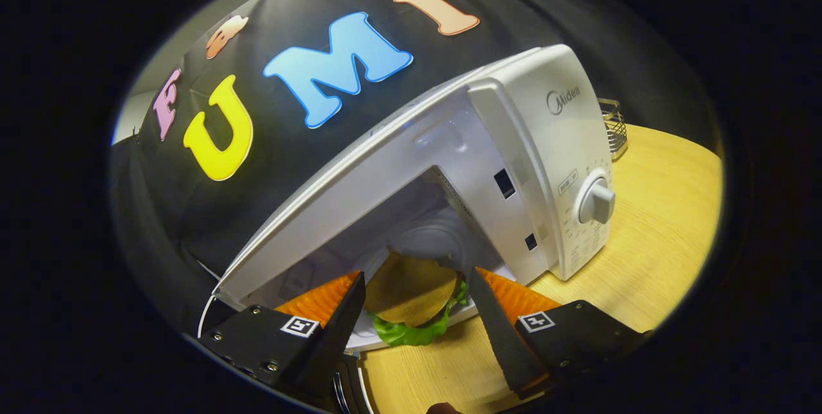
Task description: Open the microwave, put the food inside, and close the microwave door.
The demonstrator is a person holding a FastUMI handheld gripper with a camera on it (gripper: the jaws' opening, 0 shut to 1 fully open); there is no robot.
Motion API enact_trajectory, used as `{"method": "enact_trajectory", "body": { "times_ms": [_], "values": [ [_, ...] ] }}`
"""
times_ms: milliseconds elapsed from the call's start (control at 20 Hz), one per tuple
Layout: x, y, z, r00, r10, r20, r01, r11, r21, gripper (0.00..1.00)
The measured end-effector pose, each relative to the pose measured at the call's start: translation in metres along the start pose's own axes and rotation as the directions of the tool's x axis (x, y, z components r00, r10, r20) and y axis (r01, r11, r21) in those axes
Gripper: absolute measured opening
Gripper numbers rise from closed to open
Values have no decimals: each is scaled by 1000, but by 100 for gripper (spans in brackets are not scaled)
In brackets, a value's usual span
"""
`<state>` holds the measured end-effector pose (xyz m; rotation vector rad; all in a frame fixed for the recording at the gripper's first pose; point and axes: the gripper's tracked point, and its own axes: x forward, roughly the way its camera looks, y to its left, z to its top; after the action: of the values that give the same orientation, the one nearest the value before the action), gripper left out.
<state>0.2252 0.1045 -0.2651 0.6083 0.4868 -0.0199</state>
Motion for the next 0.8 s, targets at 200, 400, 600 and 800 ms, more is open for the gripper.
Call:
{"method": "enact_trajectory", "body": {
  "times_ms": [200,400,600,800],
  "values": [
    [-44,19,0,998,61,-17,-62,995,-83,97],
    [-92,44,0,990,139,-20,-140,973,-183,97],
    [-137,69,1,977,212,-14,-207,937,-280,97],
    [-182,103,8,954,300,10,-277,891,-359,97]
  ]
}}
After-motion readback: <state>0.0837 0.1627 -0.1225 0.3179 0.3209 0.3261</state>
